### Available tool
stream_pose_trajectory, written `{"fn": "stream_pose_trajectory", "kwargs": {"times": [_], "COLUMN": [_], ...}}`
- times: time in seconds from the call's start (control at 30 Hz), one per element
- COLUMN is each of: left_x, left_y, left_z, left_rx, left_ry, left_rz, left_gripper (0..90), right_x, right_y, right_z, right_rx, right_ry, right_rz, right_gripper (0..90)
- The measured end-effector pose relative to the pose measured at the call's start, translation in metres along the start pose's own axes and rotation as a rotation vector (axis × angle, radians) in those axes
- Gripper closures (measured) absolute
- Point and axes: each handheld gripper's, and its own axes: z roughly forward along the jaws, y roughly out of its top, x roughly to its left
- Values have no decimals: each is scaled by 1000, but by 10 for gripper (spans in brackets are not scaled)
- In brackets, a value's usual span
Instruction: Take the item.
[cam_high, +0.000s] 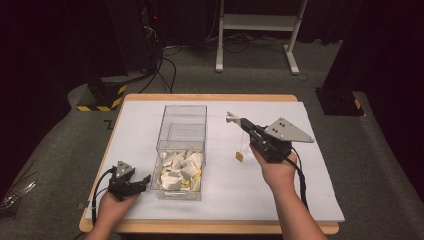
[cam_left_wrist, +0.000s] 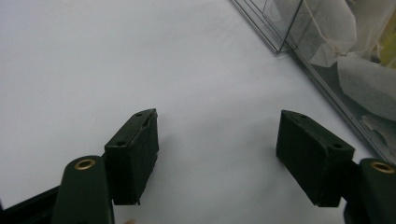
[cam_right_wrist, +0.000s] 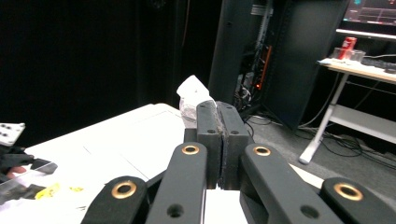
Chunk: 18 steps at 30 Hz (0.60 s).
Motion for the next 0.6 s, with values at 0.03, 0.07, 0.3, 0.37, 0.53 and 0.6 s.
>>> {"fn": "stream_pose_trajectory", "kwargs": {"times": [0.03,0.07,0.3,0.37,0.53,0.6], "left_x": [0,0,2,1,0,0], "left_y": [0,0,0,0,0,0], "left_z": [0,0,0,0,0,0], "left_rx": [2,2,-3,-2,1,-1], "left_ry": [-1,0,-9,-6,1,3], "left_rz": [2,4,-11,-7,-2,1], "left_gripper": [300,300,302,303,303,304], "right_x": [-2,-4,-20,-25,-37,-42], "right_y": [0,1,6,7,9,10], "right_z": [0,0,-4,-6,-7,-8], "right_rx": [0,-1,-16,-19,-14,-15], "right_ry": [-5,-8,-54,-62,-84,-95], "right_rz": [4,8,17,25,29,24], "right_gripper": [892,893,892,892,892,892]}}
